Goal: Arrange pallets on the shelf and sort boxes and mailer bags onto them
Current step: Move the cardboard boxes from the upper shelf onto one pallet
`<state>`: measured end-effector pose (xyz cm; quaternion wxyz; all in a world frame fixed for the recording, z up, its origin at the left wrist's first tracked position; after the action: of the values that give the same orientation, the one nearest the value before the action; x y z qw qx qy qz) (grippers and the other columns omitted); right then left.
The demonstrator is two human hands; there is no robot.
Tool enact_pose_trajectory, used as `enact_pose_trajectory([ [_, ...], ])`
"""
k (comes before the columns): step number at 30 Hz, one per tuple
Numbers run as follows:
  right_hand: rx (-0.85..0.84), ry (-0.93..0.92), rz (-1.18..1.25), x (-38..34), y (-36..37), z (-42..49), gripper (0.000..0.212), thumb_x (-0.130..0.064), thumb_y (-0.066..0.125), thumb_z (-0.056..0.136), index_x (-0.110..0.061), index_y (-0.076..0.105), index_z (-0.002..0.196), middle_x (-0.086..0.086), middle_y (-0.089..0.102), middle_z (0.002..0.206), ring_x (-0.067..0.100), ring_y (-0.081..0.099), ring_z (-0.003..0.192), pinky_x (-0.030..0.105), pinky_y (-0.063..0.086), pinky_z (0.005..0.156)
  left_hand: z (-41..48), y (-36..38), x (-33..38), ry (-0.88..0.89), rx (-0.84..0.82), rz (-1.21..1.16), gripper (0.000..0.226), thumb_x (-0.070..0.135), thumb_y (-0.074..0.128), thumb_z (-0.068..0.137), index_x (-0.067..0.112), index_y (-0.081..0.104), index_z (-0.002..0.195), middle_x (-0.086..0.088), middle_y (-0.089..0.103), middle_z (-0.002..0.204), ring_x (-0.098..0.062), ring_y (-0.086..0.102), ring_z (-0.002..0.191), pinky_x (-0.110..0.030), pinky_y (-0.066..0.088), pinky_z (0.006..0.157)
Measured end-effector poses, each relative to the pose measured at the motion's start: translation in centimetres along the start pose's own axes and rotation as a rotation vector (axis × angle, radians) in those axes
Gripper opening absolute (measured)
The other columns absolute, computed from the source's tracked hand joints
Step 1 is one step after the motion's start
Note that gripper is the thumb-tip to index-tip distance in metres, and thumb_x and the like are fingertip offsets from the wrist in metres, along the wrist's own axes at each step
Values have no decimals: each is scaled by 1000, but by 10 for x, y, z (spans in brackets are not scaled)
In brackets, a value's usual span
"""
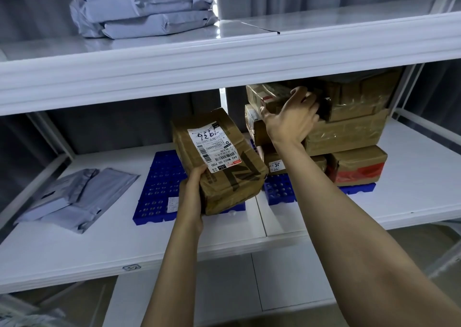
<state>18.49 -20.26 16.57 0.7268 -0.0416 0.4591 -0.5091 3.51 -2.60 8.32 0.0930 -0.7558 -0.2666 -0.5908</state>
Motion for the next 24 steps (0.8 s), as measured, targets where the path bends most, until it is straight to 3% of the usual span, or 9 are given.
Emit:
enact_pose_trajectory([
  [5, -2, 11, -11, 4, 2, -4, 82, -54, 78, 64, -12, 44, 126, 15, 45, 135, 34, 45, 121, 43, 38, 94, 1, 1, 2, -2, -1, -5, 48, 52, 54, 88, 24, 53, 126, 0, 64, 111, -20, 62, 98, -42, 53, 89],
  [13, -34, 5, -43, 8, 0, -6, 87, -61, 74, 64, -14, 41, 130, 14, 41, 141, 32, 42, 125, 43, 37, 96, -1, 12, 2, 8, -76, -3, 24, 51, 52, 89, 32, 58, 102, 4, 66, 100, -17, 61, 92, -37, 53, 83],
  [19, 1, -5, -24, 9, -8, -9, 88, -64, 72, 63, -15, 43, 130, 12, 45, 138, 30, 42, 126, 42, 38, 98, -1, 11, 0, 24, -111, -30, 18, 49, 50, 91, 33, 59, 96, 6, 66, 94, -16, 61, 89, -33, 53, 74],
  [24, 60, -38, 98, 18, -28, -26, 80, -56, 69, 69, -10, 45, 130, 11, 46, 137, 27, 40, 126, 40, 37, 102, -7, 14, -4, 36, -150, -50, 23, 52, 49, 91, 35, 60, 101, 3, 68, 102, -20, 63, 97, -41, 53, 87],
])
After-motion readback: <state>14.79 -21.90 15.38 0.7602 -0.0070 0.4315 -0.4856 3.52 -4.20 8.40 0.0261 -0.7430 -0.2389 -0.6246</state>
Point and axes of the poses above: each hand's wrist, its own z-axis towards the middle knuckle, its own y-axis out of the palm, x = y × z, the point moved 3 cm from there along z, towards the middle knuckle
